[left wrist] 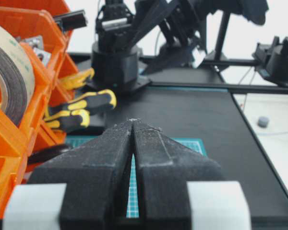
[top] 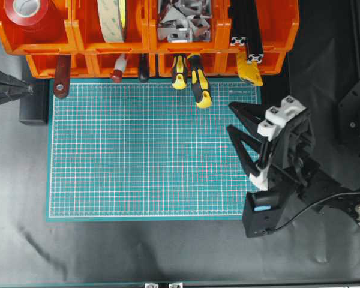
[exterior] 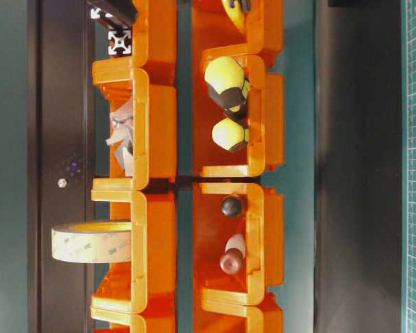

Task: Pick screwdriver from container rack with right arm.
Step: 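Move the right gripper open toward the yellow-black screwdriver in the rack, then close the right gripper on the yellow-black screwdriver handle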

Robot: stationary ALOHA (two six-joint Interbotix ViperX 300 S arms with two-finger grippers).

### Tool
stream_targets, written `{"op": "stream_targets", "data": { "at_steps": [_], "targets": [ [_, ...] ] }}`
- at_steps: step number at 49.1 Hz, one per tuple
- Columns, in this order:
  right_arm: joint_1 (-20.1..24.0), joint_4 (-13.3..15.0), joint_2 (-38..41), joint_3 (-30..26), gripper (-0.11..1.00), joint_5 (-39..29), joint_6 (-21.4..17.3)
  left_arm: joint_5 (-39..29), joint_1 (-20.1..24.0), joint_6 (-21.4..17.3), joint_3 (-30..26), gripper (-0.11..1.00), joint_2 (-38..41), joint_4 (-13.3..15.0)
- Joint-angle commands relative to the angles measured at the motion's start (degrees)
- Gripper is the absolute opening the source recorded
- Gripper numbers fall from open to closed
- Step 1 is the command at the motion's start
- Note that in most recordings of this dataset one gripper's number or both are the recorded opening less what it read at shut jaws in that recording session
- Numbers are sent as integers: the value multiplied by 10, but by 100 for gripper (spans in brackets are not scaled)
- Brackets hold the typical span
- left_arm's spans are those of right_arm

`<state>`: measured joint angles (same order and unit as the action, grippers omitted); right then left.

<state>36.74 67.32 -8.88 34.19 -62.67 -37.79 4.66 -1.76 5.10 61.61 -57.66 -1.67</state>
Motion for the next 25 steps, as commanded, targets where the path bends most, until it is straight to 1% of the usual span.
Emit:
{"op": "stream_targets", "data": {
  "at_steps": [1, 3, 5, 15, 25],
  "targets": [
    [2, 10, 8, 7, 75, 0, -3, 3, -2, 2, -18, 0, 5, -2],
    [2, 15, 15, 11, 83, -2, -3, 4, -2, 2, -18, 0, 5, -2],
    [1, 20, 21, 13, 86, -3, -4, 4, -2, 2, -18, 0, 6, -2],
    [-18, 63, 53, 9, 85, -4, -23, 3, -2, 2, -17, 0, 11, -2],
    [-55, 97, 80, -1, 85, 0, -59, 4, -2, 2, -18, 0, 11, -2]
  ]
}}
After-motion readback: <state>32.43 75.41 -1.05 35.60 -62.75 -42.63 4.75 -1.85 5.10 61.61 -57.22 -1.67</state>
